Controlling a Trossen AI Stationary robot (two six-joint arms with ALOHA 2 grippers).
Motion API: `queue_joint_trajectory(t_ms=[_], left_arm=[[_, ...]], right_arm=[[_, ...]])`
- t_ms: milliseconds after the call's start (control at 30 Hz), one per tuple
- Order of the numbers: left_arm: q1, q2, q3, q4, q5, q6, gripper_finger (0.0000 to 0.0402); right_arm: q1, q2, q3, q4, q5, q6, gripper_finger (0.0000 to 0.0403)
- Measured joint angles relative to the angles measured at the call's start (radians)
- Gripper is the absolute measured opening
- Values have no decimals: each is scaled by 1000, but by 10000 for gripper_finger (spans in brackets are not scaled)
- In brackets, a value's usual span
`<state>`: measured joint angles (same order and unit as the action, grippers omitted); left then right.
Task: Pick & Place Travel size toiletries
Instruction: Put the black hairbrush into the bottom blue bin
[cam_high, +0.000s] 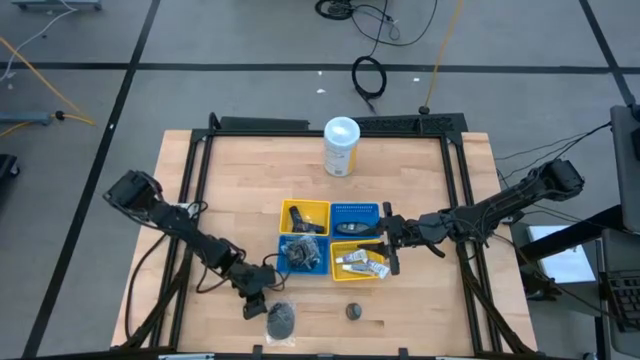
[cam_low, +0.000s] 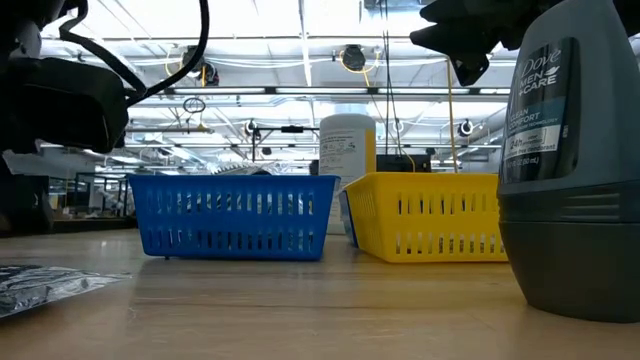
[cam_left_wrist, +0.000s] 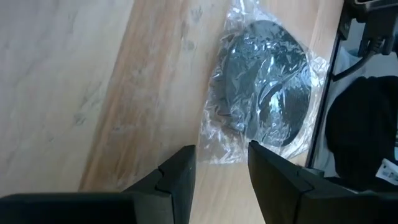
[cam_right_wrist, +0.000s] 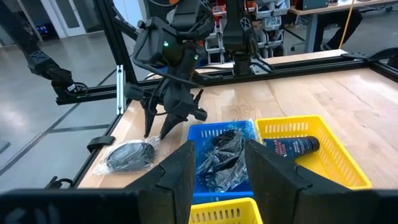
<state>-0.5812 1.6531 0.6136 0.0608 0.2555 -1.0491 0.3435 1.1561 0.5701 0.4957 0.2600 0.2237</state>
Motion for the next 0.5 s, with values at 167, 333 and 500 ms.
queue_joint_trajectory(t_ms=[167,333,500], left_arm=[[0,52,2,90,-2,1,151],[1,106,6,170,34,1,138],[-1,111,8,170,-1,26,27]], right_arm=[[0,0,0,0,0,0,130],[0,0,0,0,0,0,130],[0,0,0,0,0,0,130]])
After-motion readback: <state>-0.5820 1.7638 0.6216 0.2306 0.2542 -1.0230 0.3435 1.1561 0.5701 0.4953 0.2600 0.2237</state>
